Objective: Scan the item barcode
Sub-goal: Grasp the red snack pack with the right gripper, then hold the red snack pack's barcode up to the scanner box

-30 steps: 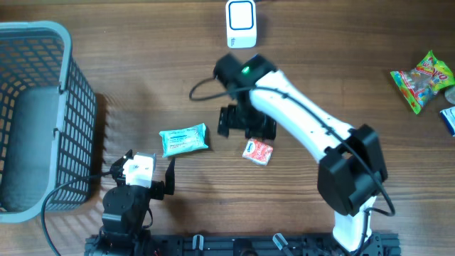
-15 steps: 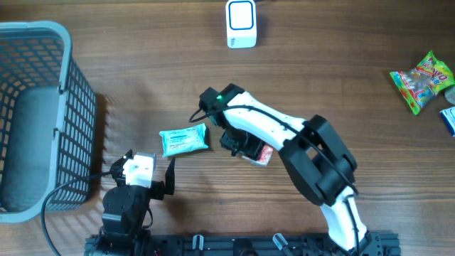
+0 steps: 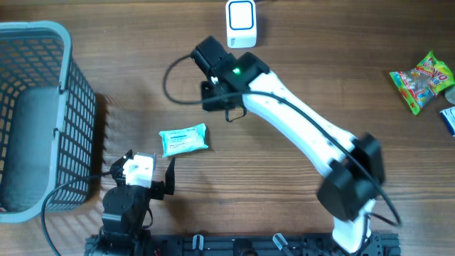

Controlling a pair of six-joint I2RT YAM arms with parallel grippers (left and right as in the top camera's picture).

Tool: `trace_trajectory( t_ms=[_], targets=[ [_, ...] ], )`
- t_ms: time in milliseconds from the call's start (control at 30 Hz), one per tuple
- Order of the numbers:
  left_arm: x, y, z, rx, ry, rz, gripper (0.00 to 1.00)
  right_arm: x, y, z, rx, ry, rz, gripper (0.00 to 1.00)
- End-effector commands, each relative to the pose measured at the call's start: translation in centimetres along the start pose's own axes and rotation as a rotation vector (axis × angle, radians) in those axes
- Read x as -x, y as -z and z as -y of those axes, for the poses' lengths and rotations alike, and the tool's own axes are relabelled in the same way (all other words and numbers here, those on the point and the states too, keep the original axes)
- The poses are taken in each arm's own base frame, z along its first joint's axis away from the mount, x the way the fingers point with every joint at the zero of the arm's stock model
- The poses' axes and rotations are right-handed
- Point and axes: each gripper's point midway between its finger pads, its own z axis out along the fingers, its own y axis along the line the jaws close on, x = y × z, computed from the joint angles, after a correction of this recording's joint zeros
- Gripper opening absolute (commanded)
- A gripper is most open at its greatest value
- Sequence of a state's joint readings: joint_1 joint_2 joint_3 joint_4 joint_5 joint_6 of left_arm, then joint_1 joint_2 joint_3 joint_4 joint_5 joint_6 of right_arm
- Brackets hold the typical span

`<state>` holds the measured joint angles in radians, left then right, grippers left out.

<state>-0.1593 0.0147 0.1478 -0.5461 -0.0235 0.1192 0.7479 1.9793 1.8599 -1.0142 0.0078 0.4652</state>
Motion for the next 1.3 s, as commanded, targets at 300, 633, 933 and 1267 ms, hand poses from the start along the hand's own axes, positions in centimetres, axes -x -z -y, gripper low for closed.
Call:
trace_trajectory(
  t_ms=[300,633,933,1267],
  targets=[
    [0.1,0.0,0.1,-0.010,-0.005,0.006,1.00,-5.2,9.4,-12.1,1.024,1.465,0.428,0.05],
    [0.1,0.0,0.1,-0.010,-0.005,0.006,1.00,-4.9,11.6,-11.3,1.170,1.316,0.432,0.05],
    [0.1,0.0,0.1,-0.010,-0.005,0.006,1.00,5.4,4.0,-5.7,0.516,-0.776,-0.075,0.04],
    [0.1,0.0,0.1,-0.010,-0.005,0.006,1.00,18.1,-2.1,3.2,1.102,-1.214,-0.222,0.05]
  ],
)
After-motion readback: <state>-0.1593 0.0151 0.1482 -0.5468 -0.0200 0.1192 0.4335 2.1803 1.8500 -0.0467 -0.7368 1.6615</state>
